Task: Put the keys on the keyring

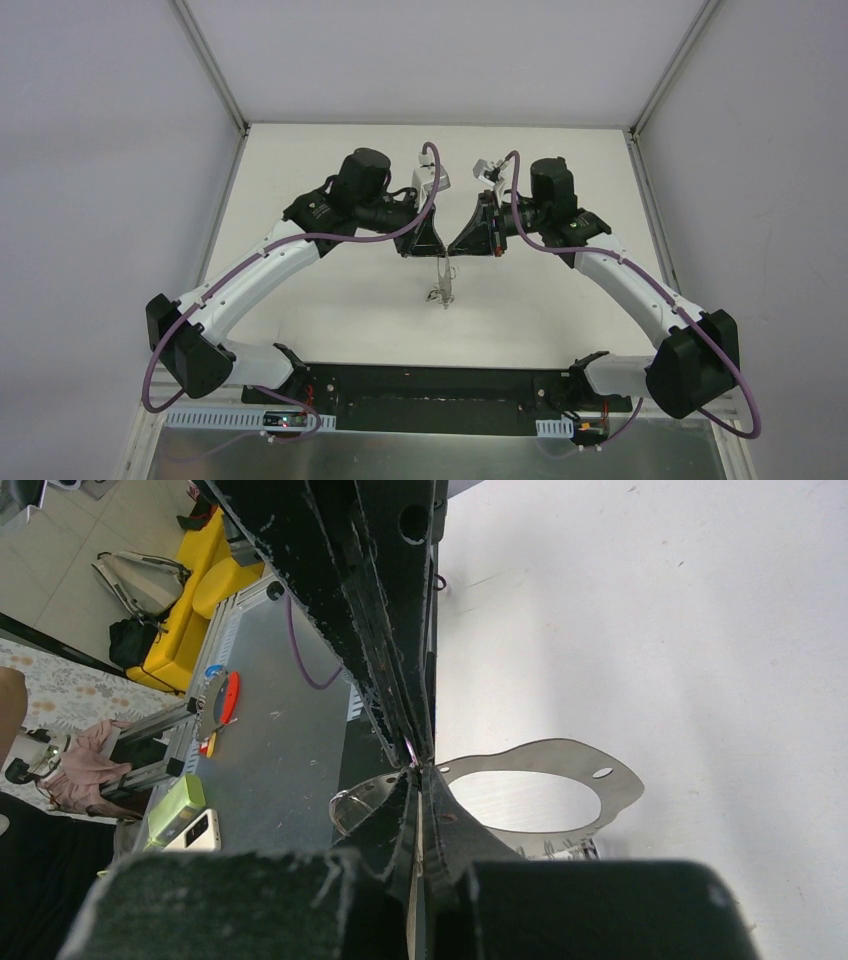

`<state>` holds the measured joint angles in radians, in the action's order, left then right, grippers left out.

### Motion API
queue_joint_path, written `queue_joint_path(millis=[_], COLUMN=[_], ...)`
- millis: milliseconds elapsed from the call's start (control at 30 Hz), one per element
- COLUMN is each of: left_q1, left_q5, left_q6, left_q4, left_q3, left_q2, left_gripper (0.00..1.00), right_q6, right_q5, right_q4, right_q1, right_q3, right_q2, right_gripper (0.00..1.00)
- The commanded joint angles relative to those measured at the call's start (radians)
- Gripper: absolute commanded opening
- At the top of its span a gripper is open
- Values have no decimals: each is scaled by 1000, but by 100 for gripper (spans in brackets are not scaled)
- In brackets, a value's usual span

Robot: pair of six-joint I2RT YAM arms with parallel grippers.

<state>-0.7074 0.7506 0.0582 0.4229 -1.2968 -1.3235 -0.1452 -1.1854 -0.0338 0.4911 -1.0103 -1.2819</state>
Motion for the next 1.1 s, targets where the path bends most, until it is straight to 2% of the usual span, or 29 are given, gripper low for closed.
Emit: queue_joint_path(millis=[0, 200, 367, 633, 867, 1067], left_q1=[-4, 10, 28, 35, 36, 36], left_q5=[26, 23, 29, 26, 41, 49], left_q6=[-26, -15, 8, 14, 20, 37], left_q4=[-71, -90, -114, -136, -152, -174], left_q3=[4, 7, 10, 18, 41, 48], left_q2=[55, 69, 71, 61, 60, 53], left_gripper=[0, 5, 21, 36, 38, 32], right_q6=[70, 201, 258, 292, 319, 342], right_q5=[-24, -48, -54, -57, -59, -59], right_q4=[111, 251, 307, 349, 375, 403], right_q1=[-10, -34, -43, -50, -55, -60], right_q3=[-4, 41, 56, 68, 73, 79], right_q2=[22, 31, 32, 30, 26, 23], right_gripper=[0, 0, 0, 0, 0, 0])
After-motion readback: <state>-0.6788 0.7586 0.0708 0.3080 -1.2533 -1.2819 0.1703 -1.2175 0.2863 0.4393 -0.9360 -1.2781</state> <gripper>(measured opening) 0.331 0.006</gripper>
